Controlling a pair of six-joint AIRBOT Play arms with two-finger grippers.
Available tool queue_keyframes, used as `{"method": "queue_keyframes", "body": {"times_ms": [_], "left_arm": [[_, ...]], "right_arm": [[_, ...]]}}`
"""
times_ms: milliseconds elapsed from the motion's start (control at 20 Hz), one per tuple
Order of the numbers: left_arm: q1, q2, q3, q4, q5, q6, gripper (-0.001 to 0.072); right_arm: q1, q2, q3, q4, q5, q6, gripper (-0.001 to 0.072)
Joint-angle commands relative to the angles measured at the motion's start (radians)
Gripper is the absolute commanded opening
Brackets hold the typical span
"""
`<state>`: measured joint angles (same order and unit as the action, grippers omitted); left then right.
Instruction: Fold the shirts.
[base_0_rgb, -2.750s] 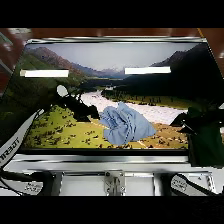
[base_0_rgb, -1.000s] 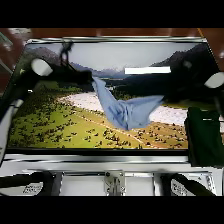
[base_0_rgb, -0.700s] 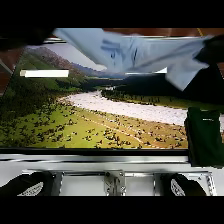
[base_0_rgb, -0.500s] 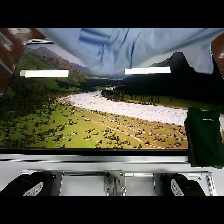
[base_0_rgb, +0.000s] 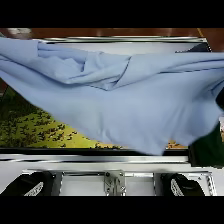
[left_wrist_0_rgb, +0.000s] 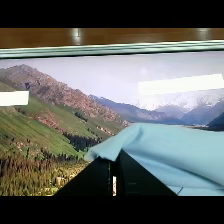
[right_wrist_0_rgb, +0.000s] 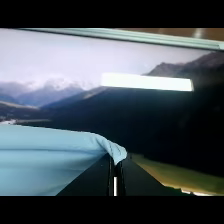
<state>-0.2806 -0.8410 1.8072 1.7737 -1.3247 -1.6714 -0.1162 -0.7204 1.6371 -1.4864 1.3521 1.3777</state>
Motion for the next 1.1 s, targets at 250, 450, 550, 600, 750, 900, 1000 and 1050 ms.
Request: {"method": "queue_keyframes", "body": {"times_ms": [250,450,550,600,750,900,1000,1050], "left_arm": [[0.0,0.087,-0.005,-0.031,0.032,-0.074,0.0034],[0.0,0.103,-0.006,-0.004,-0.014,-0.073,0.0035],[0.0,0.093,-0.039,-0.005,-0.034,-0.073,0.0035],[0.0,0.09,-0.072,-0.004,-0.034,-0.073,0.0035],[0.0,0.067,-0.206,0.0,-0.034,-0.073,0.0035],[0.0,0.015,-0.371,-0.002,-0.031,-0.084,0.0036],[0.0,-0.042,-0.478,-0.011,-0.008,-0.127,0.0036],[0.0,-0.072,-0.518,-0.025,0.014,-0.13,0.0036]], "right_arm": [[-0.001,0.008,0.001,0.074,0.094,0.021,0.0073],[-0.001,-0.005,0.0,0.162,0.224,0.055,0.0073],[-0.001,-0.023,-0.021,0.177,0.301,0.058,0.0073],[-0.001,-0.027,-0.056,0.19,0.309,0.071,0.0073],[0.0,-0.029,-0.244,0.278,0.302,0.096,0.0073],[0.0,-0.033,-0.512,0.319,0.146,0.095,0.0072],[0.0,-0.069,-0.645,0.347,-0.021,0.095,0.0072],[0.0,-0.101,-0.685,0.373,-0.101,0.095,0.0073]]}}
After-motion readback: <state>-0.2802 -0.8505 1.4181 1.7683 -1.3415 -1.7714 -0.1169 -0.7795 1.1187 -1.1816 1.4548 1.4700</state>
